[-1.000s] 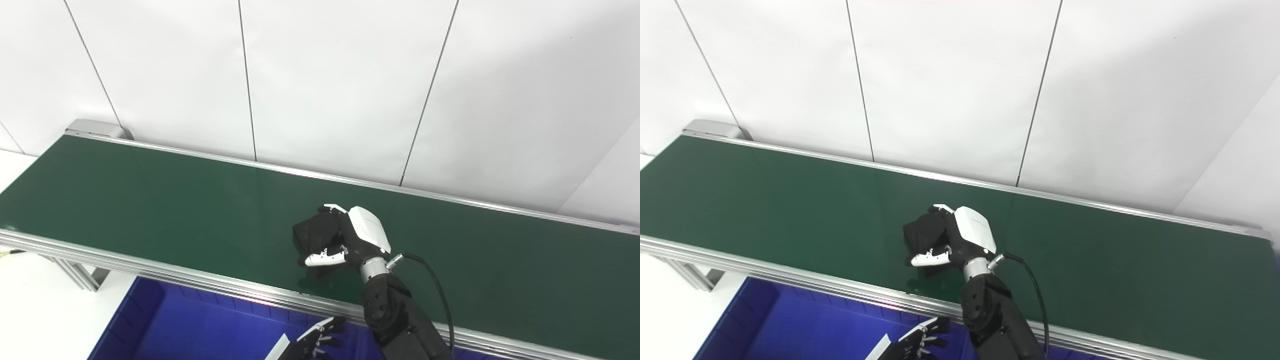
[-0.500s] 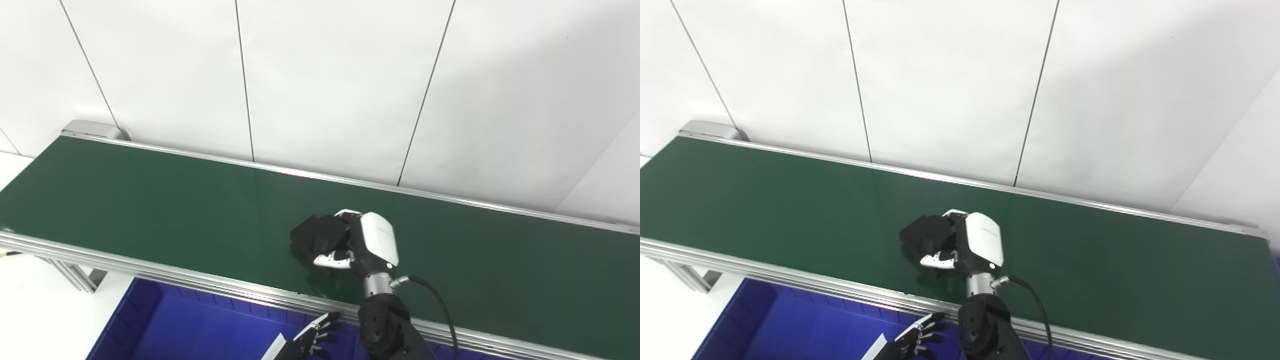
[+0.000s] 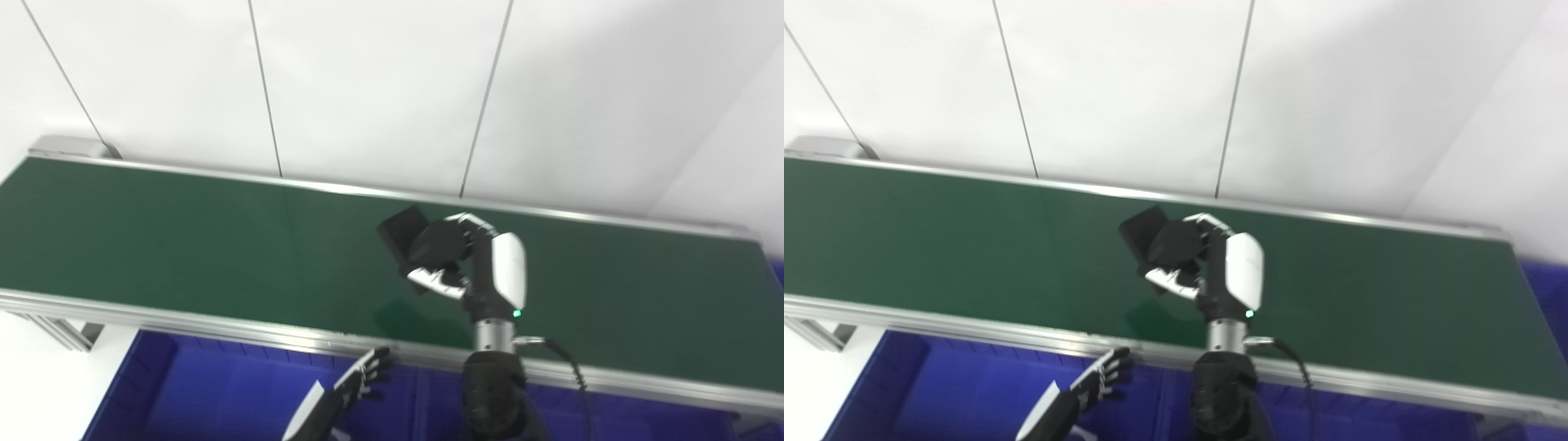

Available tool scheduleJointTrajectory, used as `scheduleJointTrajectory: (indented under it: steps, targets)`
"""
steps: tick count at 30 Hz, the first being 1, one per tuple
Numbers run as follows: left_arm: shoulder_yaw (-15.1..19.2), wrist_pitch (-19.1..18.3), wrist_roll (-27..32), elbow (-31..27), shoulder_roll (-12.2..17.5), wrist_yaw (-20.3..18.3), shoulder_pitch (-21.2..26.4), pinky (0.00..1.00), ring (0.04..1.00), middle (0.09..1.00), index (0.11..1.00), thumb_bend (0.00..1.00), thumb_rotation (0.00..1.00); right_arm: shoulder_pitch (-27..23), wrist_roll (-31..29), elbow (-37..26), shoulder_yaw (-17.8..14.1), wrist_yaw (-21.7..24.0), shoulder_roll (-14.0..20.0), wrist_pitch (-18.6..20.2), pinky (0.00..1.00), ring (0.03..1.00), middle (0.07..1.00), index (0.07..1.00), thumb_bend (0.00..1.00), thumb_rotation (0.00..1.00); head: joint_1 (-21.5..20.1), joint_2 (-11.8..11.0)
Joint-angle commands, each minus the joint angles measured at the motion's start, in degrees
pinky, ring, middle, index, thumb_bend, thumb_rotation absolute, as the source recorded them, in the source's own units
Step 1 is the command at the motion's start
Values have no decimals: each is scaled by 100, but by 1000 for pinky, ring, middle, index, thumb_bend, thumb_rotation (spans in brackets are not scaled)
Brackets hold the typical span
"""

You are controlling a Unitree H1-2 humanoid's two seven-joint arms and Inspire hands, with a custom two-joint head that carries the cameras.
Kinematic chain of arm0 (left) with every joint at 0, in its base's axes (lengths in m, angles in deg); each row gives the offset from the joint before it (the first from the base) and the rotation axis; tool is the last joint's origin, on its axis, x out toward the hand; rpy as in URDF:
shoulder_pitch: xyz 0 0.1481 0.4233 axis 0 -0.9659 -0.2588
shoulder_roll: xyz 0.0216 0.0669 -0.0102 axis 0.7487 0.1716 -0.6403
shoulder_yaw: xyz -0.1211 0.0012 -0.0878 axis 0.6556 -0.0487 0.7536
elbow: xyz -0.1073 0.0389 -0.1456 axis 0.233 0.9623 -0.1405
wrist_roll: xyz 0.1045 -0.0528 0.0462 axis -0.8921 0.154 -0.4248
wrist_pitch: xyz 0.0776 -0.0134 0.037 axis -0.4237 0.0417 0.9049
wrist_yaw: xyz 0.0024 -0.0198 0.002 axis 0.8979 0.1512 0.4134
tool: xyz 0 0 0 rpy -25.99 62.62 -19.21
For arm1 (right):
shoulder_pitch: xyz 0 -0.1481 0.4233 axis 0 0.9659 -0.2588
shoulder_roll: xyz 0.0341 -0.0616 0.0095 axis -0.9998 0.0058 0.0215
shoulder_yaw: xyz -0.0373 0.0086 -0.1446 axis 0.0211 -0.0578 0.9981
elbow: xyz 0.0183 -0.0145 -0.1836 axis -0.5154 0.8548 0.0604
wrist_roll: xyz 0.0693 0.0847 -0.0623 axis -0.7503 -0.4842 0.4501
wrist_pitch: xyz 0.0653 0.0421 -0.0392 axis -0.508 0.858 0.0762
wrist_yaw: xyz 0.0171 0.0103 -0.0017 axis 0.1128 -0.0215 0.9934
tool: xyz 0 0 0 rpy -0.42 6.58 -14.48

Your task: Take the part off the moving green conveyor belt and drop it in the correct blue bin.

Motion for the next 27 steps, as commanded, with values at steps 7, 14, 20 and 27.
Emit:
scheduleJointTrajectory:
  steps: [7, 14, 20, 27]
  targets:
    - [110, -49, 360, -429, 94, -196, -83, 737, 842, 906, 925, 858, 166, 1099, -345, -1415, -298, 373, 206, -209, 332, 460, 569, 468, 488, 0, -235, 356]
    - [292, -555, 975, -754, 132, -446, -148, 771, 860, 899, 919, 875, 142, 2103, -345, -1643, -407, 554, 843, -597, 349, 469, 542, 466, 492, 0, -409, 566]
    - [475, -775, 1144, -880, 134, -505, -156, 791, 873, 888, 920, 880, 150, 2515, -406, -1378, -452, 717, 1303, -842, 338, 464, 544, 469, 491, 0, -498, 715]
    - [595, -811, 1200, -873, 129, -575, -132, 795, 871, 882, 908, 884, 146, 2701, -99, -1247, -630, 979, 1719, -498, 332, 456, 556, 469, 491, 0, -557, 744]
